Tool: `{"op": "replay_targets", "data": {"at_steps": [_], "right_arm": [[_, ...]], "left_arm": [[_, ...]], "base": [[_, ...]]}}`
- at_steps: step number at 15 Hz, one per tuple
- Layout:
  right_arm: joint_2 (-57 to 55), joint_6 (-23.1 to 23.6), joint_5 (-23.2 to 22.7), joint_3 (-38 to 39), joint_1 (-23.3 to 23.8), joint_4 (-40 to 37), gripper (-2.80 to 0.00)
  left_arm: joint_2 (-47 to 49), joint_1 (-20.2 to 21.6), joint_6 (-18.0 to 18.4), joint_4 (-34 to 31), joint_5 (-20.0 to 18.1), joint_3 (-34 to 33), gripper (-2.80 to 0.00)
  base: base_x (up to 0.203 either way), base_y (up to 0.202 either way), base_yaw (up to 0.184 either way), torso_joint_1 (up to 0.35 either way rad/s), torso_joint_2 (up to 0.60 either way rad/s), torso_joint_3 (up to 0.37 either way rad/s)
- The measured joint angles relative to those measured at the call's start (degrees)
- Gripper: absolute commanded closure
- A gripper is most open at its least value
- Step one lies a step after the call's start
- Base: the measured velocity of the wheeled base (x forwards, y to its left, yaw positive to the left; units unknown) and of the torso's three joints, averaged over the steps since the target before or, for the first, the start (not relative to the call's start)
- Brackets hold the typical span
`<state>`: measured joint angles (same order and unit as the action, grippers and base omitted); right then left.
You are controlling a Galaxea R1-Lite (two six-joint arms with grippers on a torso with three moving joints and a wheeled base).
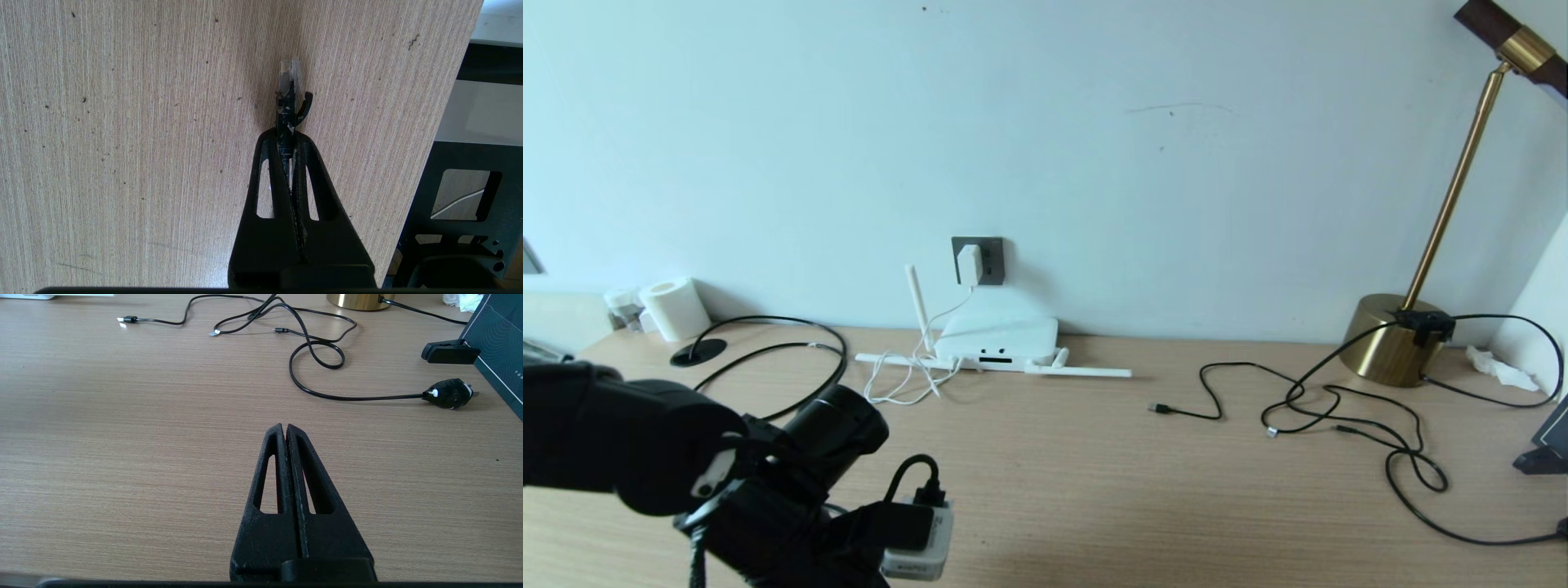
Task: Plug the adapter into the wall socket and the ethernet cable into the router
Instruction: Pick up cable
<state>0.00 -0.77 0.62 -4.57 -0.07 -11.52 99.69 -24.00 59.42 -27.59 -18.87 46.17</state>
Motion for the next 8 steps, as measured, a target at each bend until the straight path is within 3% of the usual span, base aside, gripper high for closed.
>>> {"op": "replay_targets", "data": {"at_steps": [4,8], "right_arm": [[0.00,0.01,-0.01,0.00,0.00,-0.02,0.00],[0.00,0.00,0.00,0.00,0.00,0.00,0.00]], "left_arm": [[-0.87,-0.16,0.32,-0.30,-0.47,0.69,0.00],[-4.25,-0.48,0.35,-0.35,-5.37,3.10,0.00]], "base": [[0.000,0.000,0.000,0.000,0.00,0.000],[0.000,0.000,0.000,0.000,0.00,0.000]]}}
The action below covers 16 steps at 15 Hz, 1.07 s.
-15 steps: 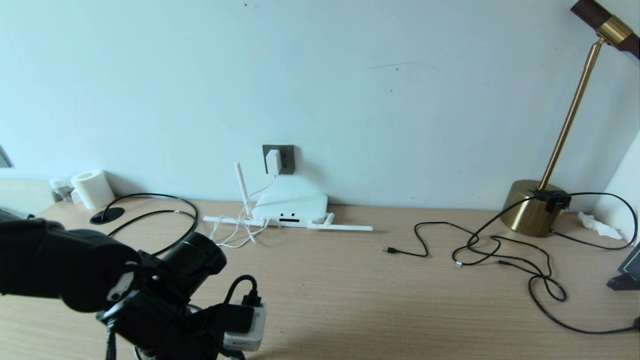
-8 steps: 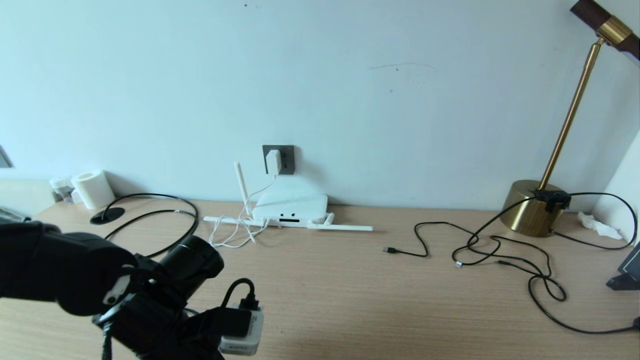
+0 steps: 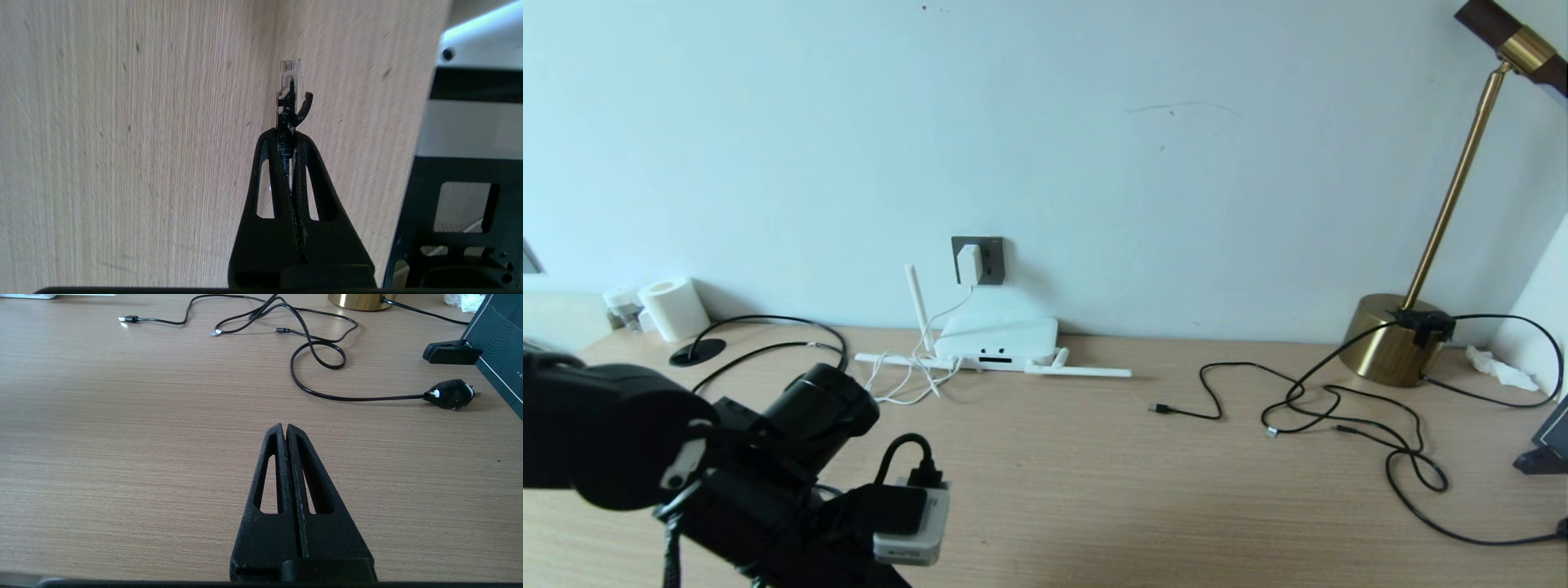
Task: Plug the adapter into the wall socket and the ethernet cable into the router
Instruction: Pick up cable, then hand it to the other hand
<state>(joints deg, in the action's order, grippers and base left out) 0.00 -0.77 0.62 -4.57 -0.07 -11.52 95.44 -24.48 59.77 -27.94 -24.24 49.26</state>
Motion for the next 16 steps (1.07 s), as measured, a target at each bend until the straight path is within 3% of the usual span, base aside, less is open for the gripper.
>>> {"op": "replay_targets", "data": {"at_steps": [3,6,10,13,16], "right_arm": [[0.00,-0.02,-0.01,0.00,0.00,-0.01,0.00],[0.00,-0.01,-0.01,0.00,0.00,-0.02,0.00],[0.00,0.00,-0.02,0.00,0.00,-0.02,0.00],[0.00,-0.02,0.00,0.00,0.00,0.00,0.00],[0.00,0.00,0.00,0.00,0.00,-0.02,0.00]], "left_arm": [[-3.03,-0.49,-0.73,0.32,-3.62,0.65,0.00],[-5.13,-0.66,-5.01,3.72,-5.02,-0.50,0.00],[-7.72,-2.24,-16.06,12.20,-5.83,-3.81,0.00],[-8.43,-2.47,-18.48,17.81,-8.53,-5.89,0.00],[-8.79,-2.41,-18.41,20.27,-6.87,-7.84,0.00]], "base": [[0.000,0.000,0.000,0.000,0.00,0.000],[0.000,0.000,0.000,0.000,0.00,0.000],[0.000,0.000,0.000,0.000,0.00,0.000],[0.000,0.000,0.000,0.000,0.00,0.000],[0.000,0.000,0.000,0.000,0.00,0.000]]}}
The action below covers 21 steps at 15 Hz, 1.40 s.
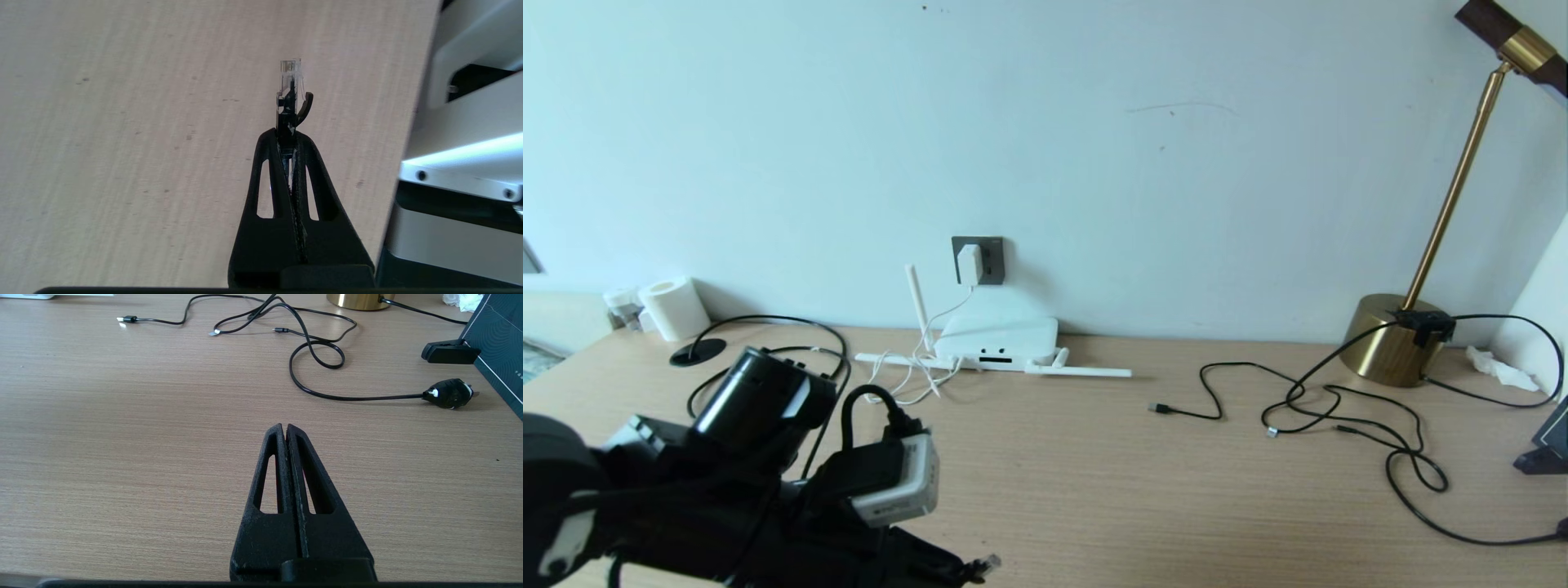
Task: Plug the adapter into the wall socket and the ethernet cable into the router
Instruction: Hand it to the other hand
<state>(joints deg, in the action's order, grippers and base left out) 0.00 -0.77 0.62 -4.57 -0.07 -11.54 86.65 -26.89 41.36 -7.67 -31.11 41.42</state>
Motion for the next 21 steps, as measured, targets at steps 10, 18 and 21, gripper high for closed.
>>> {"op": "replay_targets", "data": {"at_steps": [10,18,21], "right_arm": [[-1.12,-3.53,-0.92,-5.74,0.00,1.76,0.00],[-37.76,-18.91,-28.63,-34.76,-0.44,-8.99,0.00],[-50.98,-19.52,-39.10,-41.17,-1.66,-9.48,-2.80]], "left_arm": [[15.73,0.04,0.21,13.20,10.60,20.81,0.00],[15.72,-7.95,4.52,13.78,14.74,21.80,0.00],[13.01,-11.75,4.55,13.90,15.94,19.77,0.00]], "base": [[0.000,0.000,0.000,0.000,0.00,0.000],[0.000,0.000,0.000,0.000,0.00,0.000],[0.000,0.000,0.000,0.000,0.00,0.000]]}}
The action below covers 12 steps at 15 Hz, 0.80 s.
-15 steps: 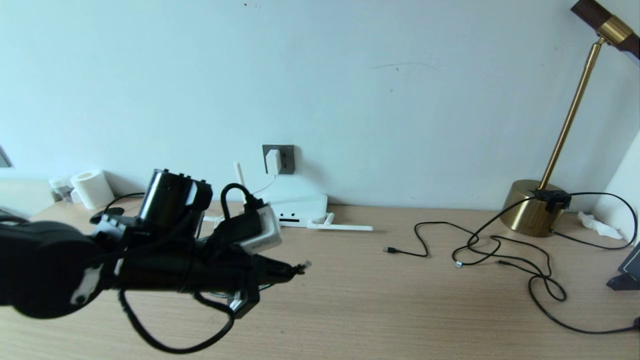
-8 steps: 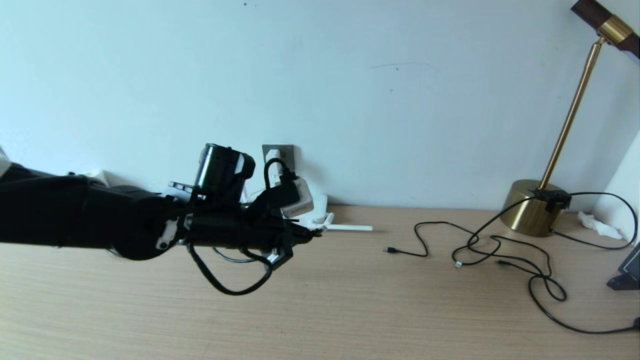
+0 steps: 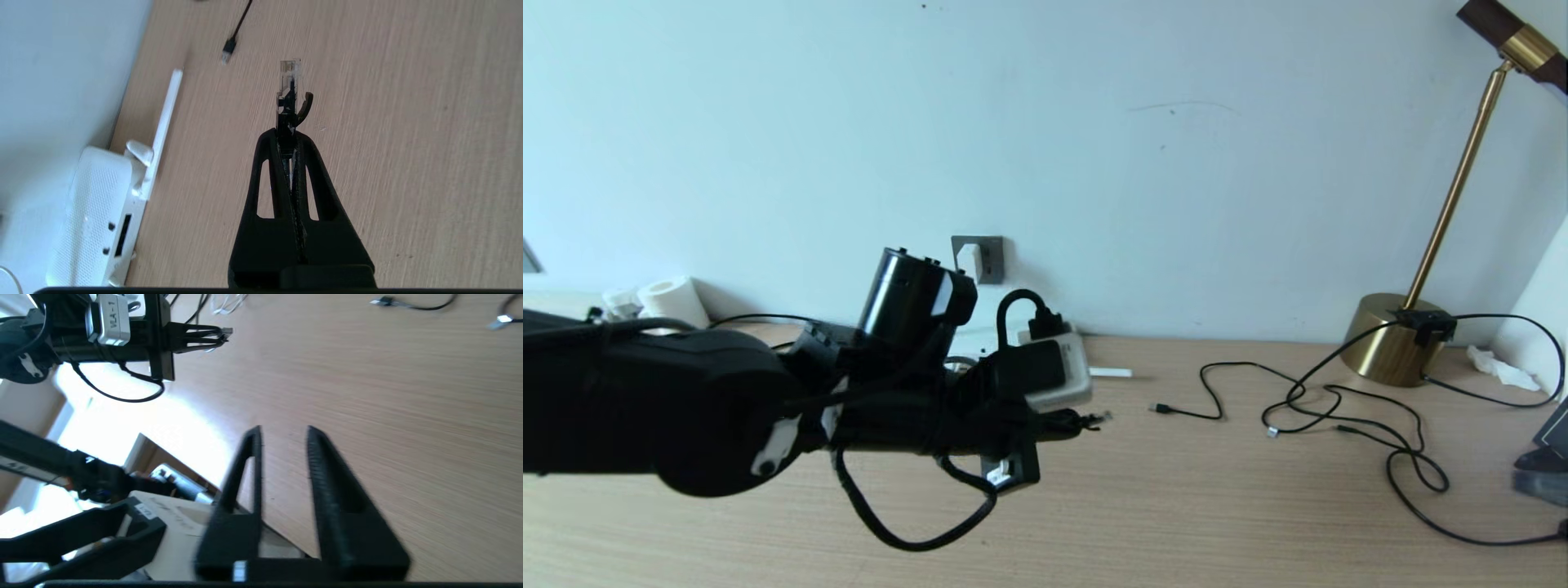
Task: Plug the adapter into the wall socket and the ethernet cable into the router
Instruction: Hand it to the other hand
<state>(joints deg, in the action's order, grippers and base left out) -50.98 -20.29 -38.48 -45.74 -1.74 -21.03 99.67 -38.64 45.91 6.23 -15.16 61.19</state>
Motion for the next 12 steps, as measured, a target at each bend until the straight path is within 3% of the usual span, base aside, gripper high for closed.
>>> {"op": "replay_targets", "data": {"at_steps": [6,12], "right_arm": [[-20.72,4.40,-1.78,-10.20,-3.90,1.85,-2.80],[-34.20,4.72,0.65,-12.15,-7.56,16.53,-2.80]], "left_arm": [[2.45,-5.04,0.00,-0.56,4.94,8.07,0.00],[7.21,-9.57,0.00,-0.87,5.66,15.14,0.00]], "base": [[0.000,0.000,0.000,0.000,0.00,0.000],[0.000,0.000,0.000,0.000,0.00,0.000]]}}
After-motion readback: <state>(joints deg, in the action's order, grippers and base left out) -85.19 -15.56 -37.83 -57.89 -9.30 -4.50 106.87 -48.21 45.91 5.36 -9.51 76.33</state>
